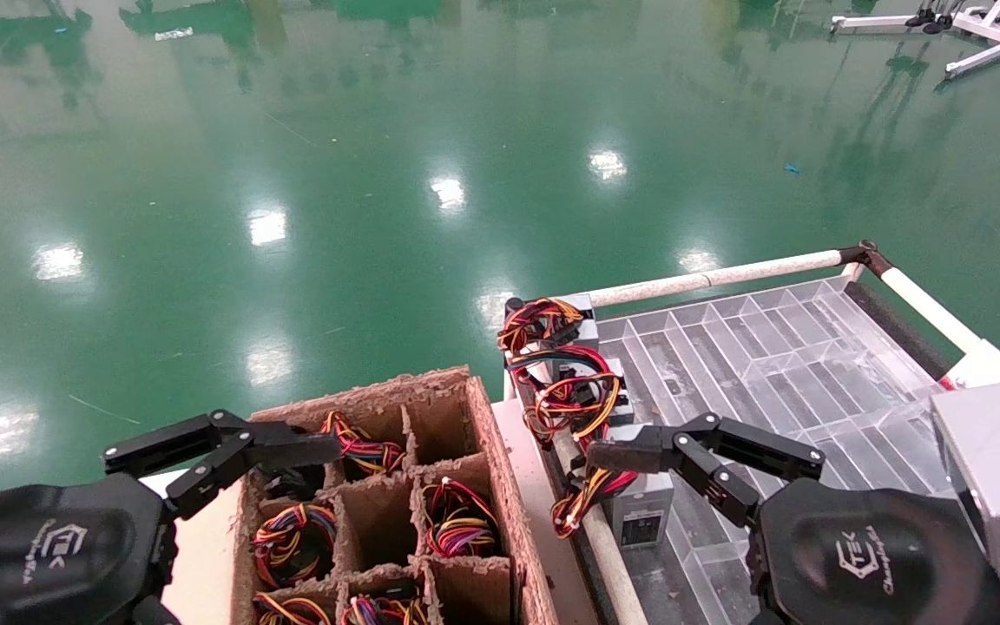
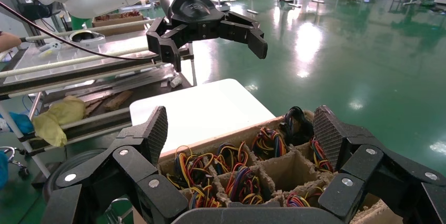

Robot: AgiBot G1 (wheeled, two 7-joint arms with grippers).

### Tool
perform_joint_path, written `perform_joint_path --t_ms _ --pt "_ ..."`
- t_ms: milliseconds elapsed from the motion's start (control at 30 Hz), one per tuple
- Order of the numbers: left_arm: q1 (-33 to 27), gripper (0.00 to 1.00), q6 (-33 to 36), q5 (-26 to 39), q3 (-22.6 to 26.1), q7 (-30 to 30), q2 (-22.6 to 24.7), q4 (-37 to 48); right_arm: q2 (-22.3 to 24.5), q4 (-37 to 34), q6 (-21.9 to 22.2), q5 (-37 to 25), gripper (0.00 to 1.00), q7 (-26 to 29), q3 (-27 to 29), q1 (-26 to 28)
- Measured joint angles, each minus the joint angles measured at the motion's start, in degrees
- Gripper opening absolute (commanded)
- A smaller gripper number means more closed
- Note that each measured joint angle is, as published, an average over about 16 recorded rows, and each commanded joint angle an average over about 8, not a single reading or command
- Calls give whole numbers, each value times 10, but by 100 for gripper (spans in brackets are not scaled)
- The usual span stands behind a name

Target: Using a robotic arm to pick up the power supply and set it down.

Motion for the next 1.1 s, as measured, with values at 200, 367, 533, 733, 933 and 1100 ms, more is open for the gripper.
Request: perform_joint_path --t_ms 200,367,533,733,933,1100 --pt "0 0 0 0 0 0 0 0 0 0 0 0 100 0 0 0" --pt "0 0 0 0 0 0 0 0 0 0 0 0 100 0 0 0" --pt "0 0 0 0 0 0 0 0 0 0 0 0 100 0 0 0" --pt "0 0 0 0 0 0 0 0 0 0 0 0 100 0 0 0" --pt "0 0 0 0 0 0 0 0 0 0 0 0 100 0 0 0" --pt "0 0 0 0 0 0 0 0 0 -1 2 -4 100 0 -1 0"
